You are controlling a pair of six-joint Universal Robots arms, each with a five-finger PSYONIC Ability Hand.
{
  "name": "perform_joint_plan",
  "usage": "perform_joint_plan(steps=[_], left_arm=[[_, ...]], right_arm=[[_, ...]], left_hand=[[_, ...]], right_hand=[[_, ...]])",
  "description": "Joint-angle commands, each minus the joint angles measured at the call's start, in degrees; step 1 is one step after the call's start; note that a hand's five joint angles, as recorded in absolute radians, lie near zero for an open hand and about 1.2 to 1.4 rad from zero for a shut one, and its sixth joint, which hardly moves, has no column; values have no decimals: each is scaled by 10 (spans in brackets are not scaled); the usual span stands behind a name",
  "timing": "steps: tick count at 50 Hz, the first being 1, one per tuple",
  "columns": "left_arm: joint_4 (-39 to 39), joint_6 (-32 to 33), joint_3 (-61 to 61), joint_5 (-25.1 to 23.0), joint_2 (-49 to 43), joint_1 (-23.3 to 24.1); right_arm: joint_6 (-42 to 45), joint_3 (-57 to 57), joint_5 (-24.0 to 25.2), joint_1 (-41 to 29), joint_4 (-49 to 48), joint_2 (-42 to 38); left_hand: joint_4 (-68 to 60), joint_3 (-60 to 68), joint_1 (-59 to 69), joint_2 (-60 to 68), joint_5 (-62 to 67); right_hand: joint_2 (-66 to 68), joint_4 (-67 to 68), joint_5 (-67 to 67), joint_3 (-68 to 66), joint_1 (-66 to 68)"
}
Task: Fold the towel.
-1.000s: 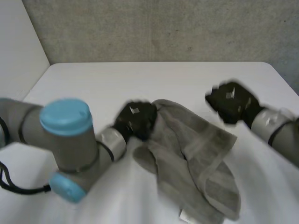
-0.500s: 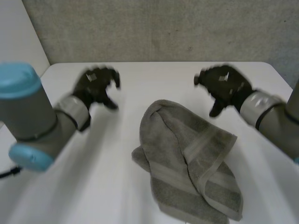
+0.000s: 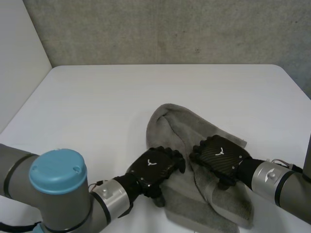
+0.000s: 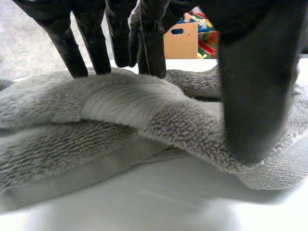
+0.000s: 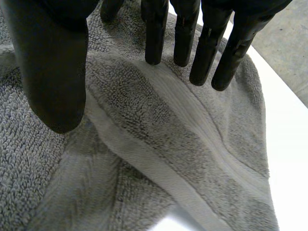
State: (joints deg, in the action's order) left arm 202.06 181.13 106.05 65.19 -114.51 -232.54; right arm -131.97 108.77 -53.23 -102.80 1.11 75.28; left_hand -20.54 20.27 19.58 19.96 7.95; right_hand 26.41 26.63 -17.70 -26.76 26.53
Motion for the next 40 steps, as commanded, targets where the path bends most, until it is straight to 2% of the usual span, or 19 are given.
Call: perform_joint_plan(steps=[1, 4, 5, 6, 7, 9, 10, 11, 14, 18, 19, 20, 21, 22, 23, 24, 25, 30, 40], left_arm=[[4, 6, -11, 2, -18, 23], [4, 8, -14, 3, -23, 24], [4, 8, -17, 6, -31, 28], [4, 7, -20, 6, -40, 32], [4, 7, -20, 6, -40, 32], [4, 9, -21, 12, -50, 36], [4, 9, -21, 12, -50, 36], [4, 9, -21, 18, -53, 36], [1, 9, -22, 34, -53, 36], [-2, 10, -23, 39, -50, 35], [-2, 10, -23, 38, -50, 35], [-2, 10, -23, 38, -48, 35], [-2, 10, -23, 38, -48, 35], [-2, 10, -21, 38, -47, 35], [-2, 10, -21, 38, -47, 35], [-3, 10, -21, 39, -47, 35], [-3, 10, -21, 39, -47, 35], [-3, 10, -21, 37, -45, 38], [-3, 10, -27, 36, -41, 55]], right_arm=[[-37, 21, -2, 4, -59, -13], [-46, 18, -3, 5, -65, -18], [-46, 18, -3, 5, -65, -18], [-50, 14, -3, 5, -66, -18], [-50, 14, -3, 5, -66, -18], [-56, 10, -2, 7, -66, -18], [-56, 10, -2, 7, -66, -18], [-58, 7, -3, 11, -66, -16], [-65, -3, -4, 23, -66, -15], [-84, -22, -16, 31, -66, -15], [-98, -35, -27, 37, -66, -14], [-115, -45, -42, 45, -66, -14], [-115, -45, -42, 45, -66, -14], [-126, -55, -50, 54, -65, -14], [-131, -61, -55, 62, -64, -15], [-131, -61, -55, 62, -64, -15], [-132, -64, -57, 67, -65, -16], [-132, -61, -58, 71, -67, -22], [-131, -55, -62, 72, -73, -43]], left_hand=[[-29, 32, 39, 35, 55], [-60, 63, 69, 66, 86], [-97, 99, 106, 102, 122], [-157, 160, 166, 163, 183], [-158, 160, 167, 163, 183], [-305, 307, 314, 310, 331], [-306, 308, 315, 311, 331], [-400, 403, 410, 406, 426], [-473, 476, 483, 479, 499], [-497, 500, 507, 503, 523], [-469, 472, 479, 475, 495], [-379, 381, 388, 385, 405], [-378, 381, 387, 384, 404], [-206, 209, 216, 212, 232], [-205, 207, 214, 210, 230], [-81, 84, 91, 87, 107], [-50, 53, 60, 56, 76], [24, -21, -14, -18, 2], [24, -21, -15, -18, 2]], right_hand=[[104, 102, -91, -100, 103], [199, 197, -187, -196, 198], [200, 198, -187, -197, 199], [277, 274, -264, -273, 275], [277, 275, -265, -274, 276], [438, 436, -425, -435, 437], [439, 437, -426, -435, 438], [529, 527, -516, -525, 528], [536, 534, -523, -532, 535], [536, 534, -523, -532, 535], [536, 534, -523, -532, 535], [536, 534, -523, -532, 535], [536, 534, -523, -532, 535], [536, 534, -523, -532, 535], [536, 534, -523, -532, 535], [536, 534, -523, -532, 535], [536, 534, -523, -532, 535], [536, 534, -523, -532, 535], [536, 534, -523, -532, 535]])
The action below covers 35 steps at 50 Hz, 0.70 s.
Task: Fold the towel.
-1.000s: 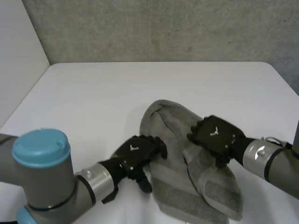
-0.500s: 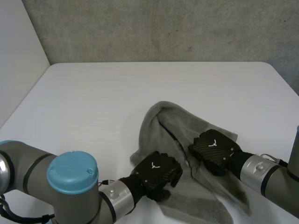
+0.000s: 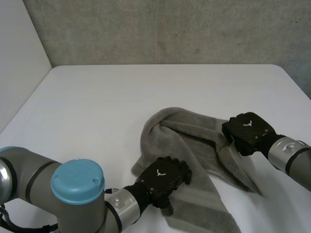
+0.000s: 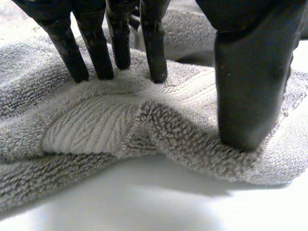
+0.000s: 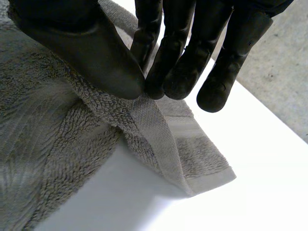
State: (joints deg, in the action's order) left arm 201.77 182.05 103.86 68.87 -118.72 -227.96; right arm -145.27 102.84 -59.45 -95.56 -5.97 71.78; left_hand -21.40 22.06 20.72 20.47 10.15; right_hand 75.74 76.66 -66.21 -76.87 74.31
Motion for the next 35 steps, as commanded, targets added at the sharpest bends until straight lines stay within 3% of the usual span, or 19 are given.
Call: perform_joint_plan(steps=[1, 8, 9, 10, 12, 24, 30, 31, 32, 34, 35], left_arm=[[1, 1, -7, 0, -2, 11], [-2, 1, -14, 2, -23, 23], [-2, 1, -15, 2, -27, 23], [-2, 1, -15, 2, -27, 23], [-9, 7, -19, 5, -27, 23], [-60, 52, -67, 36, 32, 1], [-54, 58, -154, 51, 50, -78], [-56, 58, -192, 53, 49, -109], [-56, 58, -192, 53, 49, -109], [-59, 50, -272, 61, 50, -172], [-59, 50, -272, 61, 50, -173]], right_arm=[[2, 4, 0, -1, -3, -8], [2, 5, 1, -1, -3, -9], [2, 5, 0, -1, -3, -8], [2, 5, 0, -1, -3, -8], [2, 4, 0, 5, -2, -6], [-5, -50, -5, 2, 4, 1], [-21, -143, -1, -56, -6, 0], [-38, -188, -2, -70, -16, -1], [-68, -235, -7, -79, -32, -2], [-115, -287, -22, -81, -56, -2], [-115, -287, -22, -81, -56, -2]], left_hand=[[28, -34, -21, -19, -15], [-112, 105, 119, 121, 124], [-240, 234, 247, 249, 253], [-241, 235, 248, 251, 254], [-576, 570, 583, 586, 589], [-586, 579, 593, 595, 599], [-586, 579, 593, 595, 599], [-586, 579, 593, 595, 599], [-586, 579, 593, 595, 599], [-586, 579, 593, 595, 599], [-586, 579, 593, 595, 599]], right_hand=[[43, 33, -38, -31, 57], [43, 33, -38, -31, 57], [43, 33, -38, -31, 57], [43, 33, -38, -31, 57], [43, 33, -38, -31, 57], [43, 33, -38, -31, 57], [43, 33, -38, -31, 57], [43, 33, -38, -31, 57], [43, 33, -38, -31, 57], [43, 33, -38, -31, 57], [43, 33, -38, -31, 57]])
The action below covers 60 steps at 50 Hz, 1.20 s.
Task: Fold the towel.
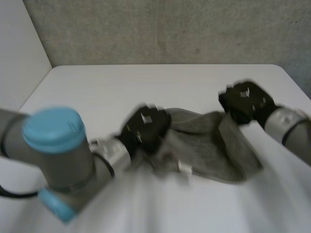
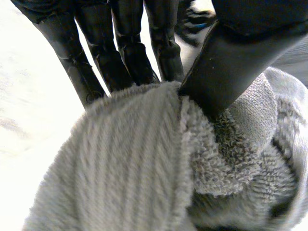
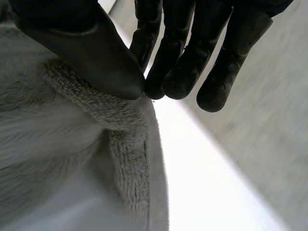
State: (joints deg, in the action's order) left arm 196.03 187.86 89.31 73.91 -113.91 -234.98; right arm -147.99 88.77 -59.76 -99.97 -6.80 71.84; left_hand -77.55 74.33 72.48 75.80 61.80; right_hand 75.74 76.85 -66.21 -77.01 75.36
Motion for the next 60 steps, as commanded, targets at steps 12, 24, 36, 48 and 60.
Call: perform_joint_plan(steps=[12, 24, 36, 48, 60], left_arm=[[1, -279, -224, 60, 61, -263], [4, -291, -71, -18, 74, -281], [44, -290, 76, -76, 70, -295], [79, -261, 126, -87, 67, -327], [80, -187, 125, -89, 37, -374]], right_arm=[[-499, -331, -115, 37, -77, -13], [-228, -215, -8, -7, 73, -61], [-84, -161, -22, -5, 177, -106], [-63, -144, -70, -4, 146, -118], [-68, -134, -142, -12, 100, -129]], left_hand=[[-24, 57, 75, 42, 82], [-24, 57, 75, 42, 82], [-24, 57, 75, 42, 82], [-24, 57, 75, 42, 82], [294, -262, -243, -276, -236]], right_hand=[[43, 31, -38, -30, 46], [43, 31, -38, -30, 46], [43, 31, -38, -30, 46], [43, 31, -38, -30, 46], [-450, -461, 454, 462, -446]])
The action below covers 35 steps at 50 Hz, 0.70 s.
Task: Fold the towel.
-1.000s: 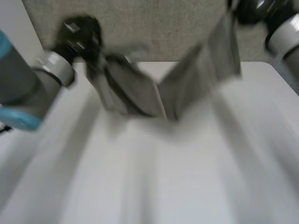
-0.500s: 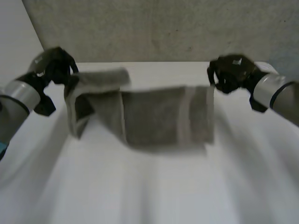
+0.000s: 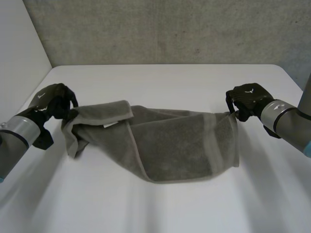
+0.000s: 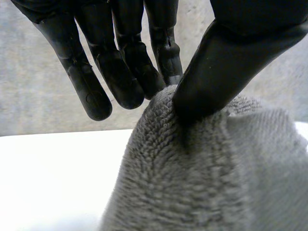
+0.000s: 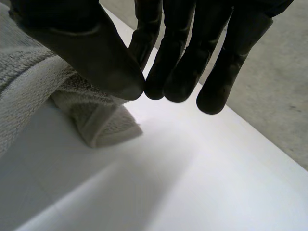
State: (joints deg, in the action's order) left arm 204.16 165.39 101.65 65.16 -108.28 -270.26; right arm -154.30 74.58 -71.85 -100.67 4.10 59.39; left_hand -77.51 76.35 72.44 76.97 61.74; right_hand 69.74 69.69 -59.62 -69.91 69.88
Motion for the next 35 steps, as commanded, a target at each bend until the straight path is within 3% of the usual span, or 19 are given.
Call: perform_joint_plan(steps=[1, 2, 4, 13, 18, 24, 28, 35], left_arm=[[-4, 43, 2, 0, -20, -22], [-4, 43, 2, 0, -20, -22], [-8, 58, 3, 1, -19, -23], [-7, 82, -7, 1, 15, -7], [-3, 84, -30, 3, 38, 42], [-6, 98, -80, 9, 0, 126], [-36, 168, -142, 22, -71, 187], [-89, 300, -229, 87, -177, 233]], right_arm=[[-6, 12, -24, -5, -9, -3], [-6, 12, -24, -5, -9, -3], [-5, 21, -23, -5, -9, 2], [-5, 53, -15, -1, -10, 49], [2, 103, -9, -3, -16, 80], [3, 148, 8, -3, -22, 92], [5, 197, 22, -4, -47, 110], [23, 245, 21, -3, -88, 117]], left_hand=[[506, -494, -455, -501, -448], [508, -496, -457, -503, -450], [636, -624, -585, -630, -578], [634, -623, -584, -629, -577], [626, -614, -575, -620, -568], [611, -599, -560, -605, -553], [606, -594, -555, -600, -548], [606, -594, -555, -600, -548]], right_hand=[[-470, -469, 468, 471, -471], [-470, -470, 469, 472, -472], [-576, -575, 575, 578, -577], [-597, -597, 596, 599, -599], [-597, -597, 596, 599, -599], [-597, -597, 596, 599, -599], [-597, -597, 596, 599, -599], [-597, -597, 596, 599, -599]])
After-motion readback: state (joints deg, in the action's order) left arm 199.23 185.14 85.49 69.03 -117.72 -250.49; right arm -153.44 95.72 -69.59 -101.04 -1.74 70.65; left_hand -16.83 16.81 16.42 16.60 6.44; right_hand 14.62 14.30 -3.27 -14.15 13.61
